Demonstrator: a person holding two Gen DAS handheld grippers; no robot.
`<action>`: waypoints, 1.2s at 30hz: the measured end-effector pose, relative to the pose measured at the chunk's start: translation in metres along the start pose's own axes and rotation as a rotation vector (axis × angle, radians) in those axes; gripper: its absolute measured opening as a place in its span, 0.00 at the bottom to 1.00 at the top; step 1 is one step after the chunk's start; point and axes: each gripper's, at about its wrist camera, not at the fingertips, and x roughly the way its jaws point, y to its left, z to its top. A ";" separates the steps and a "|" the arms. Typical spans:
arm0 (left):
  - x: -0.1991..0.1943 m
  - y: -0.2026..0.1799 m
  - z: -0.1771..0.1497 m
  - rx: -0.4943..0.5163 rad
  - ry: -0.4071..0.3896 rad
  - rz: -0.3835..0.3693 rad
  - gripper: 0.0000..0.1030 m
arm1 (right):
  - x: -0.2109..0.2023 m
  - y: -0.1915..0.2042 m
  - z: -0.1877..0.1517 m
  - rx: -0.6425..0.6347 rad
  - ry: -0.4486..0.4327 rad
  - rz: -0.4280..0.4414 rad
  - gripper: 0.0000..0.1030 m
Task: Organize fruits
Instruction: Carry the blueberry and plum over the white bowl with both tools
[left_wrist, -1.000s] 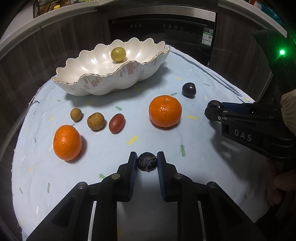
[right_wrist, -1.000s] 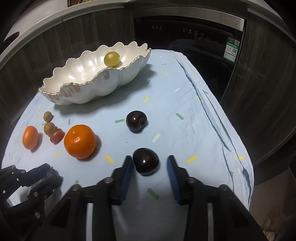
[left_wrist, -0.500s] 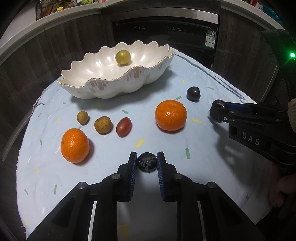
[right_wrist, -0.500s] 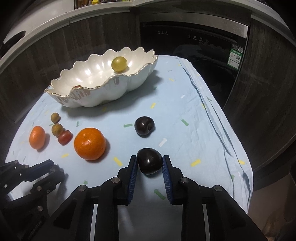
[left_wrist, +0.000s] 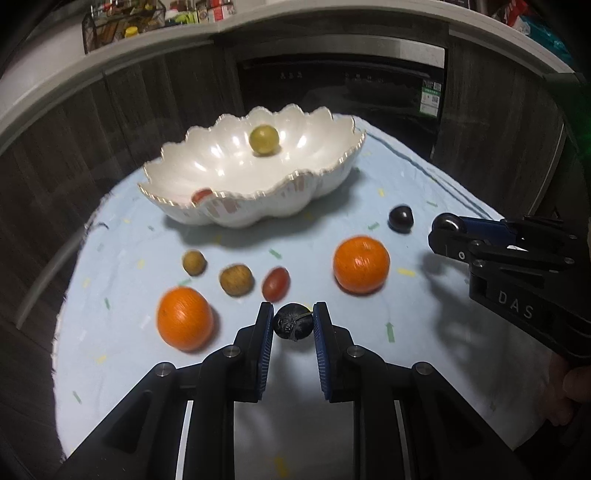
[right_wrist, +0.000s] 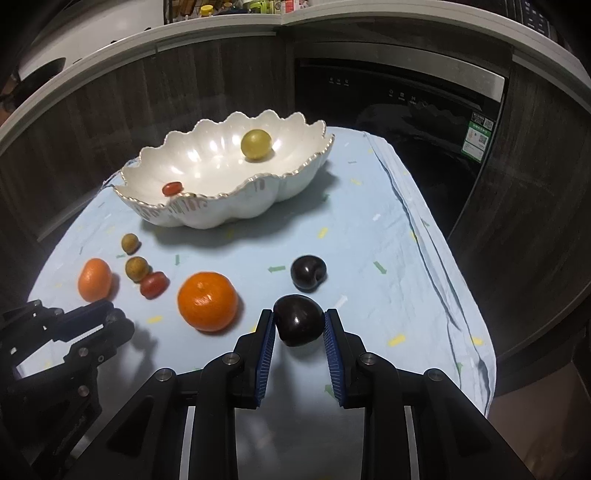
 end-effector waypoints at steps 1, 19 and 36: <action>-0.002 0.001 0.002 -0.002 -0.006 -0.001 0.22 | -0.001 0.001 0.001 0.000 -0.003 0.002 0.28; -0.013 0.036 0.049 -0.078 -0.044 0.016 0.22 | -0.020 0.019 0.047 -0.018 -0.060 0.037 0.28; -0.001 0.066 0.092 -0.106 -0.071 0.048 0.22 | -0.017 0.030 0.090 -0.022 -0.108 0.061 0.28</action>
